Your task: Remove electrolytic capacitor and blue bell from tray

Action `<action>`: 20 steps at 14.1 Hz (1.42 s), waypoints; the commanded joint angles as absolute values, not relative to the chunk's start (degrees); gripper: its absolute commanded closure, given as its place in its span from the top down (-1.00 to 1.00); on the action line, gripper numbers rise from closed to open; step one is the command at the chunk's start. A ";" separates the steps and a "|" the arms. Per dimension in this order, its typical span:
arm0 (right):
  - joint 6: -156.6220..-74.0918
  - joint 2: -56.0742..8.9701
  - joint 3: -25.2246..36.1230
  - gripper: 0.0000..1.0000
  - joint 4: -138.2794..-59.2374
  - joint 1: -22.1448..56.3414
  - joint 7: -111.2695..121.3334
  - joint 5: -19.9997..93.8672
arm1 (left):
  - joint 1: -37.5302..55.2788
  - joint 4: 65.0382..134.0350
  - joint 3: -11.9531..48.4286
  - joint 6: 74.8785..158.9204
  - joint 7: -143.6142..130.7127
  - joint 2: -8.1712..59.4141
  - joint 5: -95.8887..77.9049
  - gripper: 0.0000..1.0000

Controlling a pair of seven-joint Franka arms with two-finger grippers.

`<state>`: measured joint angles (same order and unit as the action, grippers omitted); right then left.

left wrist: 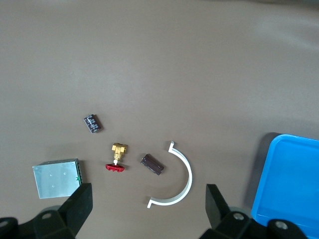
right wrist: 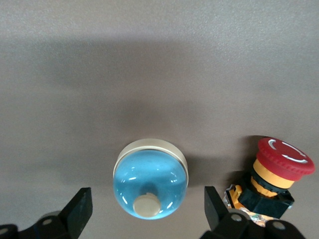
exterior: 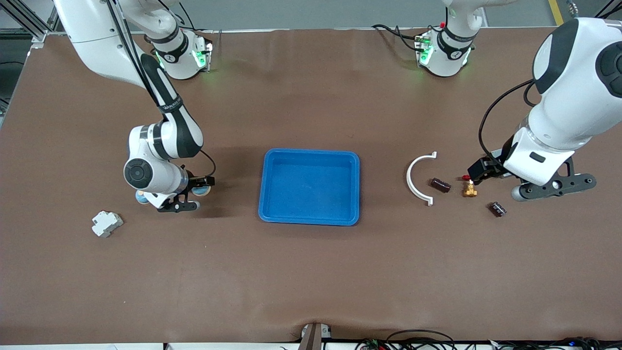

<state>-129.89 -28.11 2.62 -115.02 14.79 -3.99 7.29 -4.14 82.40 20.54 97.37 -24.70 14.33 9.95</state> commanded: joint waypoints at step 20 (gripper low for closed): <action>-95.98 2.62 2.72 1.00 -111.01 10.73 -7.73 2.46 | -5.89 84.64 20.48 94.66 -18.73 9.85 8.62 1.00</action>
